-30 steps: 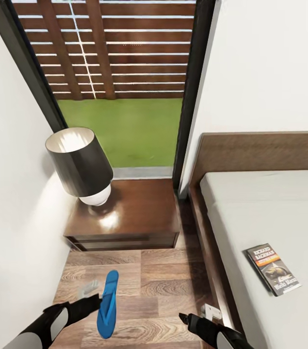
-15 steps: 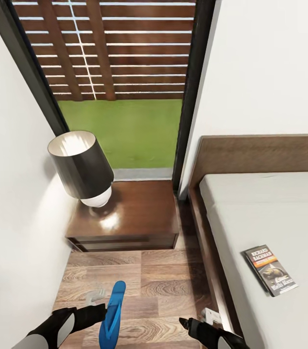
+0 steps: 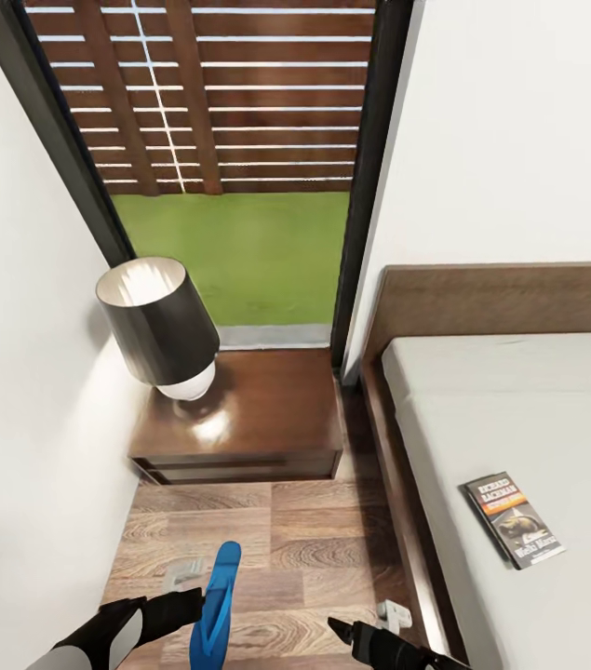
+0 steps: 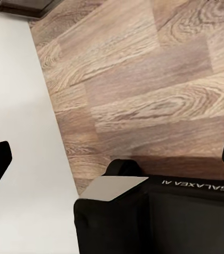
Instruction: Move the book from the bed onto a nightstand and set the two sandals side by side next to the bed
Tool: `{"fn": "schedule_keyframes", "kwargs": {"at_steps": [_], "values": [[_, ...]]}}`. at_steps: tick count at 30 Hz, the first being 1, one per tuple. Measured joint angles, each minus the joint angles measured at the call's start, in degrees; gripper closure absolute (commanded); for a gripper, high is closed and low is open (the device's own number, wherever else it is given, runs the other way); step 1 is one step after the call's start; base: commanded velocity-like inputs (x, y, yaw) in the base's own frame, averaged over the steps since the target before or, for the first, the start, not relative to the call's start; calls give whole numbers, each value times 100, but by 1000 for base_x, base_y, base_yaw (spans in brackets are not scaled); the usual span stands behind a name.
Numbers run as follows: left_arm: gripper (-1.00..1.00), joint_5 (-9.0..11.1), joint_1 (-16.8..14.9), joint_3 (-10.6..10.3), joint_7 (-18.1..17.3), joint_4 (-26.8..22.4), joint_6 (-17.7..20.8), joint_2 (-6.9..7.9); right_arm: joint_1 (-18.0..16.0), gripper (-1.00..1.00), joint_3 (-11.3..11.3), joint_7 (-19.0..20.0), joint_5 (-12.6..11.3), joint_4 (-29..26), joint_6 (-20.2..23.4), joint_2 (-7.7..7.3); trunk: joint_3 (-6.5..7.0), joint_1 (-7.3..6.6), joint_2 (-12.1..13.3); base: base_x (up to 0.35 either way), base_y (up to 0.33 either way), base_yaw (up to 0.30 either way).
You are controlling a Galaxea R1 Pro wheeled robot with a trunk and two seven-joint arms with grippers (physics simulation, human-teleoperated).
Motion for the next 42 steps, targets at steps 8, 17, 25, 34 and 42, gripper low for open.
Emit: {"fn": "schedule_keyframes", "kwargs": {"at_steps": [8, 17, 25, 34, 42], "values": [[100, 1, 0, -3, 3, 11, -17, 0, 0, -100, -23, 7, 8, 403, -30, -3, 144, -176, 321, 0, 0, 0], [100, 16, 0, 4, 23, 18, -13, -3, 0, -100, -21, -3, 4, 456, -132, -6, 305, -374, 682, 0, 0, 0], [100, 29, 0, 6, 37, 20, -16, -5, 0, -100, -21, -5, 2, 457, -148, -8, 449, -549, 1003, 0, 0, 0], [100, 26, 0, 5, 38, 20, -34, -14, 0, -100, -39, -1, 13, 454, -158, -44, 611, -747, 1365, 0, 0, 0], [100, 7, 0, 2, 37, 202, -36, -18, 0, -100, -59, 7, -3, 442, -158, -528, 755, -923, 1686, 0, 0, 0]]}}
